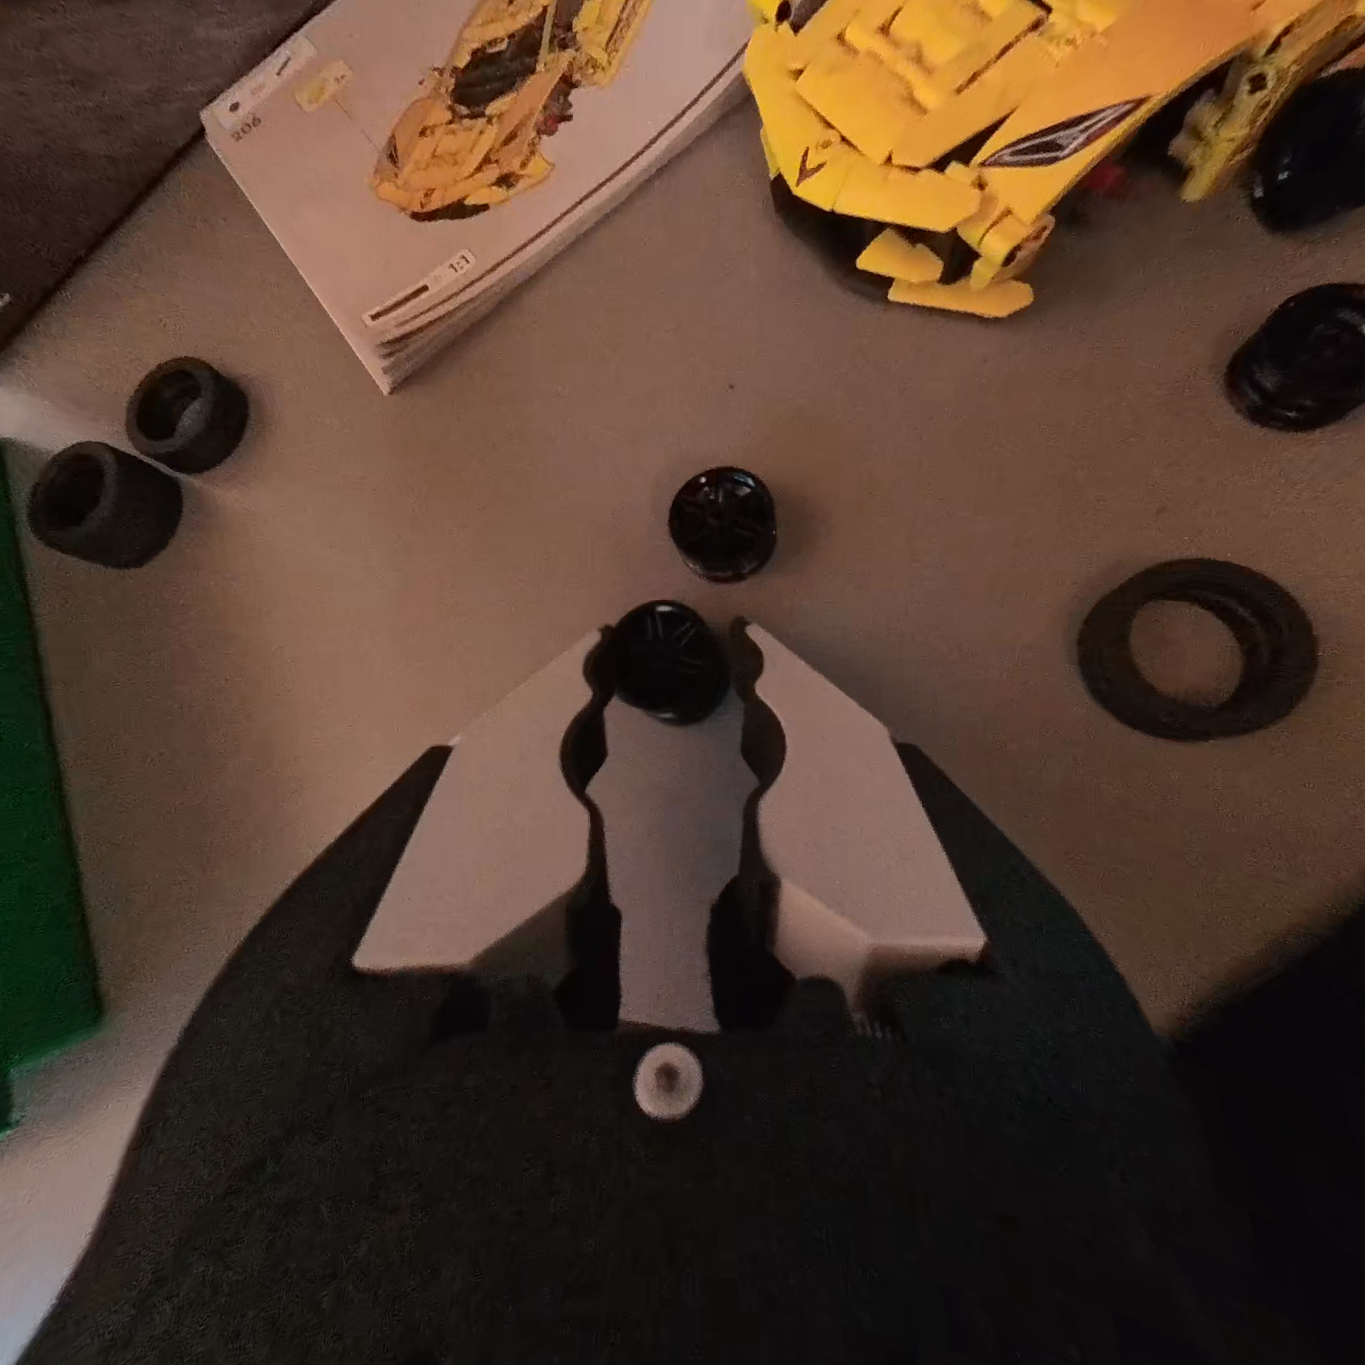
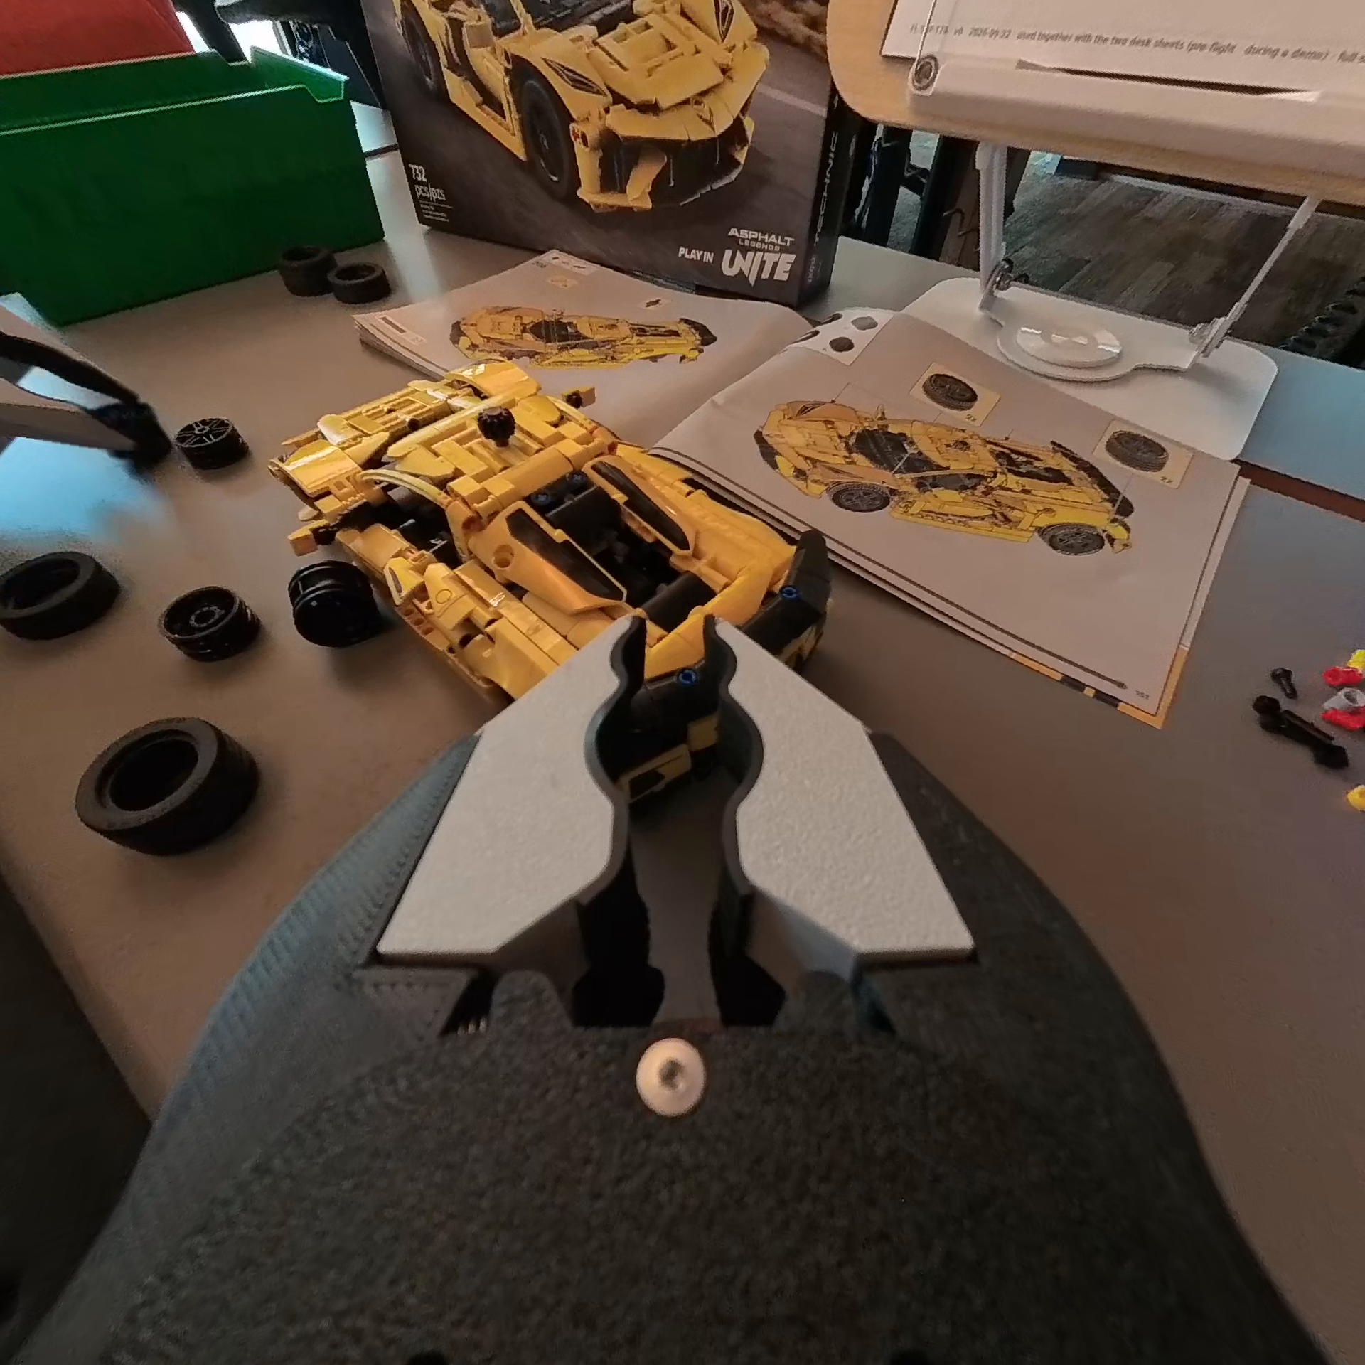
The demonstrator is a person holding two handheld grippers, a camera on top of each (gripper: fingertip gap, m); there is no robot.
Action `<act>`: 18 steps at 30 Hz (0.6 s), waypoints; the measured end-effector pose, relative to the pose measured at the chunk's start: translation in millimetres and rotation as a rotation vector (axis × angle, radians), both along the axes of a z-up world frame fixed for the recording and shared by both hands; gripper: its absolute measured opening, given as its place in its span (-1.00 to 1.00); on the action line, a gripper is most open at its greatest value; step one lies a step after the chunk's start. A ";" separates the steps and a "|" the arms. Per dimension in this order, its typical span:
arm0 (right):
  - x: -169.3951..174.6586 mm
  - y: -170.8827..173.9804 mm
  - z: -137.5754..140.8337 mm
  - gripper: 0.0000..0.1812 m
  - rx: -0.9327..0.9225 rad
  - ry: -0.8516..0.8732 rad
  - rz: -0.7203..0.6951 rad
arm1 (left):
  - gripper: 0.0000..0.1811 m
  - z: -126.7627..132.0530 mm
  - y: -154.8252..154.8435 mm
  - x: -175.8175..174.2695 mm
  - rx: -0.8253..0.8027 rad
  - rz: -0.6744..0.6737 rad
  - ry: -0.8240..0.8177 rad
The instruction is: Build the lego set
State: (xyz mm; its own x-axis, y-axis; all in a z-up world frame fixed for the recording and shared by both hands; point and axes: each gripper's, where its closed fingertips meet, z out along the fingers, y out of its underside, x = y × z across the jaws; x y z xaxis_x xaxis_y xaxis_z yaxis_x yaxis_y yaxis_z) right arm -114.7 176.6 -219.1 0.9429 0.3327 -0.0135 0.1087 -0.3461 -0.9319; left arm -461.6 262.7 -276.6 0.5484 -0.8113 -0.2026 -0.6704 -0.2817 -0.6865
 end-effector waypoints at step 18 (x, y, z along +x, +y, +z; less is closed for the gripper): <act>-0.6 0.1 -2.7 -0.83 -0.009 -0.008 0.002 | -0.66 -1.8 2.0 -17.8 -0.114 0.024 -0.113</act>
State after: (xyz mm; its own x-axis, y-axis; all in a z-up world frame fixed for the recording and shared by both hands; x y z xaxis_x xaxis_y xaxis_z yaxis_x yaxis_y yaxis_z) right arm -115.3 176.7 -221.8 0.9422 0.3349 -0.0090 0.1171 -0.3544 -0.9277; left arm -479.5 264.7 -278.5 0.5819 -0.8120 -0.0454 -0.5827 -0.3773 -0.7198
